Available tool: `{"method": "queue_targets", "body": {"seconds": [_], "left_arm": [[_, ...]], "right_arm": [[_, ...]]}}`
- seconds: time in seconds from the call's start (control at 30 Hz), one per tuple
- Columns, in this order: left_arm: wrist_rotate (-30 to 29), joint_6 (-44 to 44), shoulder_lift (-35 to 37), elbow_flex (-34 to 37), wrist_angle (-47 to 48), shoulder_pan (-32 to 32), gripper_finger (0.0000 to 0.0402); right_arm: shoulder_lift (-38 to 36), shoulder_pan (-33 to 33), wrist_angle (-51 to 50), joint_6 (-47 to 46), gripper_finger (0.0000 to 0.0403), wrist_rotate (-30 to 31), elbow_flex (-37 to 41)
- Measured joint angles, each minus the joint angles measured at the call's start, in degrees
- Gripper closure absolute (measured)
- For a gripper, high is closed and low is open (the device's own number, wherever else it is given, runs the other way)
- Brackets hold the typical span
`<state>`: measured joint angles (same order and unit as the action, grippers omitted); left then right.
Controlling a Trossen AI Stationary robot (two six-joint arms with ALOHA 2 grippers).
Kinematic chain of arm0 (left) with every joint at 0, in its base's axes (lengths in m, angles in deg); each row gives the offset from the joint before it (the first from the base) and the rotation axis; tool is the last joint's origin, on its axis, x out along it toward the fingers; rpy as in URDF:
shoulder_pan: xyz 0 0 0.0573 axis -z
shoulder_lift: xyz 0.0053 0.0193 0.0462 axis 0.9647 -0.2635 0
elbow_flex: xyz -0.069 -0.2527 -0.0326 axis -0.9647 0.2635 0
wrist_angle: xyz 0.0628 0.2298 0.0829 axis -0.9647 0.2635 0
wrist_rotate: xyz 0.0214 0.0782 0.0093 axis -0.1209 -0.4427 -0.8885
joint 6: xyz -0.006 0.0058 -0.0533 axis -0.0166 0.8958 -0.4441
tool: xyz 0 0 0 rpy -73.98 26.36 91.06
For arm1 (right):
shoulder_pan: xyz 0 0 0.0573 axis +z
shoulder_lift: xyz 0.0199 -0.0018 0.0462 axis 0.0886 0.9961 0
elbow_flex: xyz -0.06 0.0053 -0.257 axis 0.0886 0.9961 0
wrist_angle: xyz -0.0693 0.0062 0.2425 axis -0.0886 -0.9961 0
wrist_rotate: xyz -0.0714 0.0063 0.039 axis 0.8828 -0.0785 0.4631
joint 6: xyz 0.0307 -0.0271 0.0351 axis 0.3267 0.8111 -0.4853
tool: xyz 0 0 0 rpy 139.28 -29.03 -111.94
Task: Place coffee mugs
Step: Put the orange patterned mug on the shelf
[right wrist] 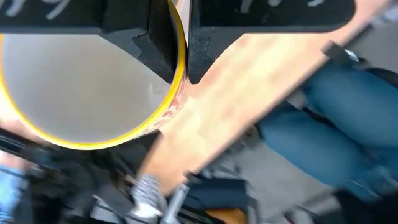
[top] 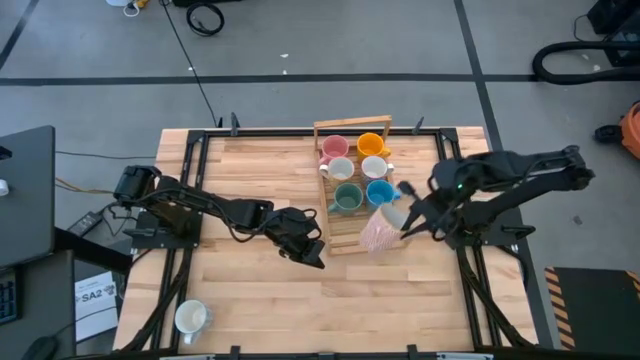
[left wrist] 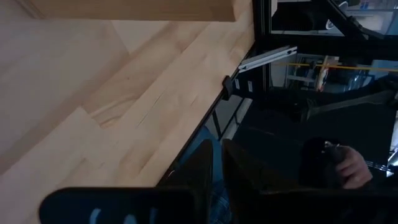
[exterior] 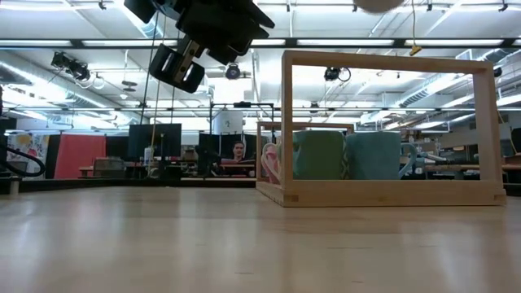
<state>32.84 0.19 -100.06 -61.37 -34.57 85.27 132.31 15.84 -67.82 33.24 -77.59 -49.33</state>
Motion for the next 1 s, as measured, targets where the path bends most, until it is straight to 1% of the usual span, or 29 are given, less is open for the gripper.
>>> {"method": "queue_targets", "body": {"seconds": [0.2, 0.43, 0.5, 0.63, 0.77, 1.0], "left_arm": [[0.00, 0.00, -0.02, 0.00, -0.02, -0.02, 0.0363], [0.00, -0.03, -0.02, 0.02, -0.04, -0.02, 0.0363], [0.00, -0.05, -0.02, 0.02, -0.05, -0.02, 0.0363], [0.00, -0.26, -0.04, 0.02, -0.06, -0.02, 0.0363], [0.00, -0.37, -0.04, 0.02, -0.06, -0.02, 0.0363], [0.00, -0.35, -0.04, 0.02, -0.06, -0.02, 0.0363]], "right_arm": [[-4.16, -3.21, -9.51, 5.85, 0.0375, 8.48, -0.04], [-4.26, -6.77, -19.63, 15.53, 0.0375, 15.26, 0.00], [-3.79, -7.88, -20.43, 16.59, 0.0374, 15.67, 0.67], [-2.38, -9.39, -21.57, 18.33, 0.0375, 13.16, 2.22], [-0.85, -9.89, -21.26, 18.81, 0.0375, 12.93, 3.74], [2.59, -9.87, -20.36, 18.85, 0.0375, 9.99, 6.59]]}}
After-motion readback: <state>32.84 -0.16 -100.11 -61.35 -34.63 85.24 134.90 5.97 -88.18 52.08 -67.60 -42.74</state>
